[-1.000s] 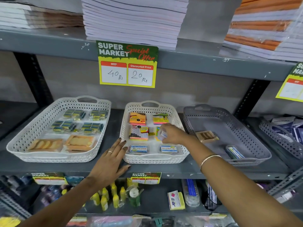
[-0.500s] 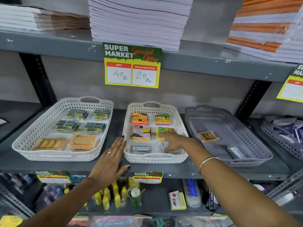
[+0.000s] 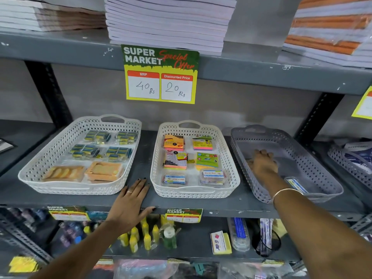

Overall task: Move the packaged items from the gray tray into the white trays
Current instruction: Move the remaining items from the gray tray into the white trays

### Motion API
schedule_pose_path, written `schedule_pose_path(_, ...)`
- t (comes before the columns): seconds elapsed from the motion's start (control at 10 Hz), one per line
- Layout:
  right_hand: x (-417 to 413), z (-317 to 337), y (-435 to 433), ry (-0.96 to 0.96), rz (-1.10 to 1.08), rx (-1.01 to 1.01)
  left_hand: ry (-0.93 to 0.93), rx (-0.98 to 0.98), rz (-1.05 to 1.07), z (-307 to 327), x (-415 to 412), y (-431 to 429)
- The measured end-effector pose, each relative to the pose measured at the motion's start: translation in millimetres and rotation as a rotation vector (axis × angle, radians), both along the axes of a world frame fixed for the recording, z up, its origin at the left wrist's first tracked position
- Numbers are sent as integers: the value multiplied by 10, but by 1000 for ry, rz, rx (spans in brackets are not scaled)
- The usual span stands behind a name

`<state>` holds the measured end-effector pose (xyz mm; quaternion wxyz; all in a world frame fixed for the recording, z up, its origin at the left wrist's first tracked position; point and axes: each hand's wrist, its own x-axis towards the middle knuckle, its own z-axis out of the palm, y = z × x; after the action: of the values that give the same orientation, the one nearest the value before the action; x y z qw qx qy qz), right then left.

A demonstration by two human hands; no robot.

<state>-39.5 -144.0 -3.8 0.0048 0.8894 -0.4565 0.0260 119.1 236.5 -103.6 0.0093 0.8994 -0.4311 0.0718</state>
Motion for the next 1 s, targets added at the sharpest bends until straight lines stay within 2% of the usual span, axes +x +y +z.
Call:
schedule_pose_path(0.1,-26,-159,-167,142,51,83,14,-6,7,0,-11,-2)
schedule_pose_path(0.2,-8,-220,-197,184,75,78,29,-14,11,4,-19,0)
schedule_pose_path(0.9,-53,-206,-198,368,61,-87,55,-40,26,-40,-24,-13)
schedule_pose_path(1.0,-51,-133,-157,346,22,-111,51,-51,22,-24,-30,-15)
